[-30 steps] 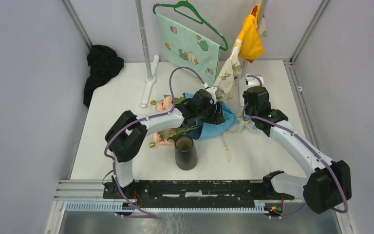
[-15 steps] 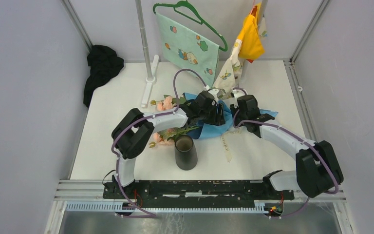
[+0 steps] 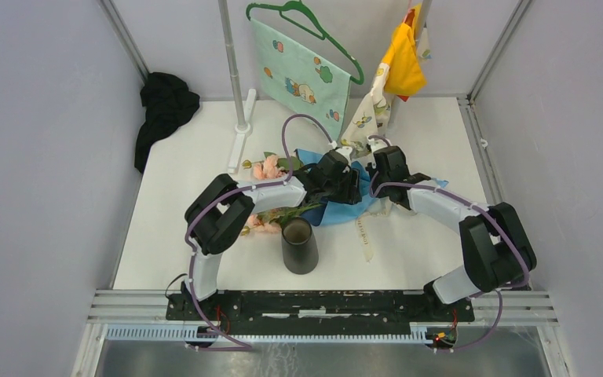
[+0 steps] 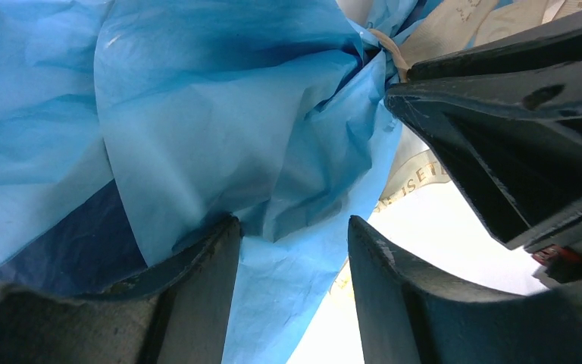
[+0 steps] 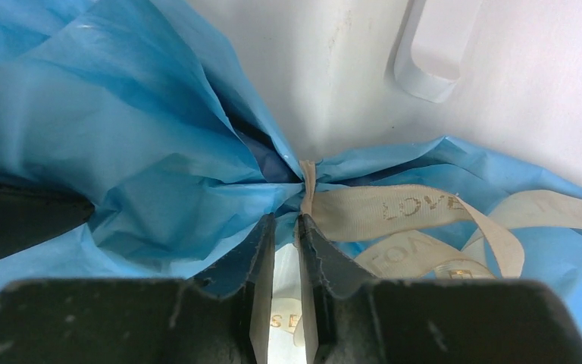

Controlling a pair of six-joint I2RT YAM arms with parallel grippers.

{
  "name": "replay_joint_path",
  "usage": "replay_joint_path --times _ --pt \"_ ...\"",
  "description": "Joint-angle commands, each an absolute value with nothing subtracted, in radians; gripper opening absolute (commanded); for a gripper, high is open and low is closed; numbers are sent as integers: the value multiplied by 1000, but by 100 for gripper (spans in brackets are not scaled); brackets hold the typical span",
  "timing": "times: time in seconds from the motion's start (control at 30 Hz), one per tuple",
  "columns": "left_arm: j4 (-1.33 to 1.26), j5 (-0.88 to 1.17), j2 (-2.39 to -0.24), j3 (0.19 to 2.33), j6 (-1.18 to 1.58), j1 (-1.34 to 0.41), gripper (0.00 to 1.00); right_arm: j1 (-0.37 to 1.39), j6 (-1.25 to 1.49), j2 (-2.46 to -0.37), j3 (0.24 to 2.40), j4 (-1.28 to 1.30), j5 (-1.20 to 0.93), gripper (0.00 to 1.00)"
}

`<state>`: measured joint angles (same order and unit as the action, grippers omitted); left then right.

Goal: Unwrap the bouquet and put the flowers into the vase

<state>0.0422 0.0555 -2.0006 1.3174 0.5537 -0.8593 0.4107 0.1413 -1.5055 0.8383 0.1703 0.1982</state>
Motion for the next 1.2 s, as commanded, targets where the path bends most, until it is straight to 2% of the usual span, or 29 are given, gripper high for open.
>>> replay_joint_path --times 0.0,0.3,0.47,0.6,0.7,0.73,1.17 --pt "36 3 -2020 1325 586 -852 61 410 151 -1521 868 136 246 23" --pt "36 4 -2015 1315 585 -844 61 401 162 -1520 865 135 296 29" --pt "36 -25 -2014 1306 586 -838 61 396 163 -1554 871 137 290 29" --pt "35 -28 -2012 1300 585 -834 61 394 164 -1590 871 132 275 21" --pt "35 -28 -2014 1296 586 -829 61 395 168 -1605 879 136 267 3" --pt "35 -29 -2013 1295 586 -827 61 395 168 -1601 881 138 265 0" --pt "40 -28 -2022 1285 591 -800 61 396 153 -1287 865 261 185 0"
